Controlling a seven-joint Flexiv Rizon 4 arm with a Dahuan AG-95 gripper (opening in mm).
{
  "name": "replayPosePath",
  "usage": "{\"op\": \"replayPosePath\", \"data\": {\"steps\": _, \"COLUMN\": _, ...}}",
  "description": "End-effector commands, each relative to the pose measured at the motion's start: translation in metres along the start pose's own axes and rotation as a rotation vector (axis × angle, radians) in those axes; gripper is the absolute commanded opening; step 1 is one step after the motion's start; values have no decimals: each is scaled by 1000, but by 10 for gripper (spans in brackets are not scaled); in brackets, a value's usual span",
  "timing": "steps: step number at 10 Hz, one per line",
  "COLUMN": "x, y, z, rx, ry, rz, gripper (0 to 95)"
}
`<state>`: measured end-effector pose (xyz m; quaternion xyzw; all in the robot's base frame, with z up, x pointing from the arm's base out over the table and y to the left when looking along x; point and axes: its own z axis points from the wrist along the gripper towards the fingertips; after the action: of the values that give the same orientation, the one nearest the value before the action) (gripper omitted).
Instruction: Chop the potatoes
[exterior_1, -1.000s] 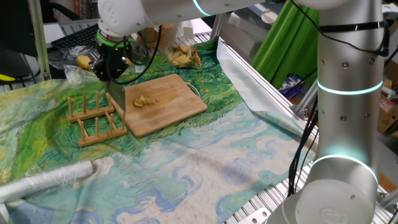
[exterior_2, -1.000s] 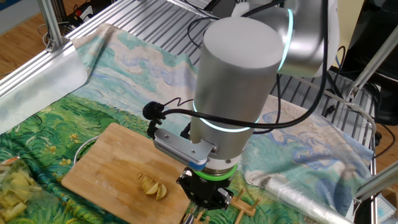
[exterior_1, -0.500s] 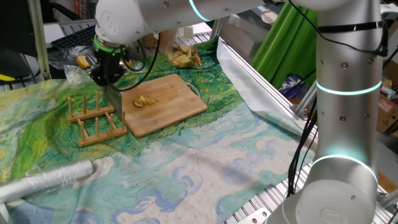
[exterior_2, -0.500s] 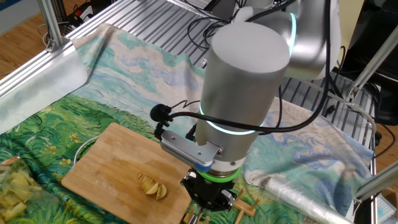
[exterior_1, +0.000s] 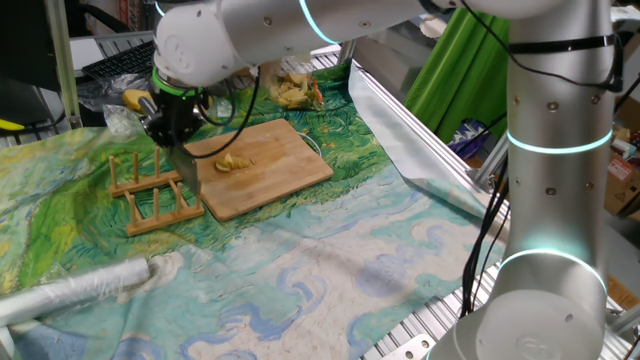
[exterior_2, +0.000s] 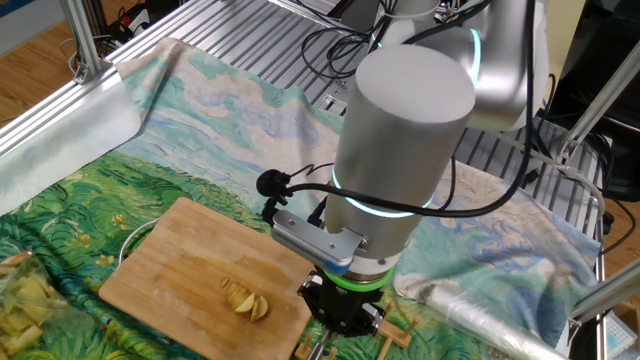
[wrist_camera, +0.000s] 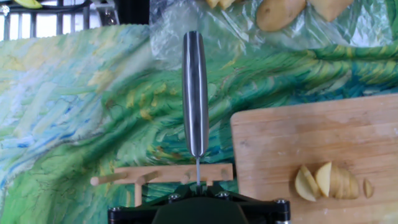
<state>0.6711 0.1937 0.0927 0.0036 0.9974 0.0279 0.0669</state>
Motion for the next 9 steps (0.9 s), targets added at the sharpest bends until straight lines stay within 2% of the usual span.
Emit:
{"op": "replayPosePath", "data": {"steps": 1, "x": 1, "y": -1, "z": 8, "rx": -2, "ry": -8, "rz": 3, "gripper": 0}}
{"op": "replayPosePath", "data": {"steps": 6, "x": 10, "y": 3, "z": 33, "rx": 0, "ry": -24, "rz": 12, "gripper": 0}}
{"op": "replayPosePath", "data": {"steps": 9, "x": 13, "y": 4, "z": 44, "rx": 1, "ry": -33, "rz": 17, "gripper": 0}}
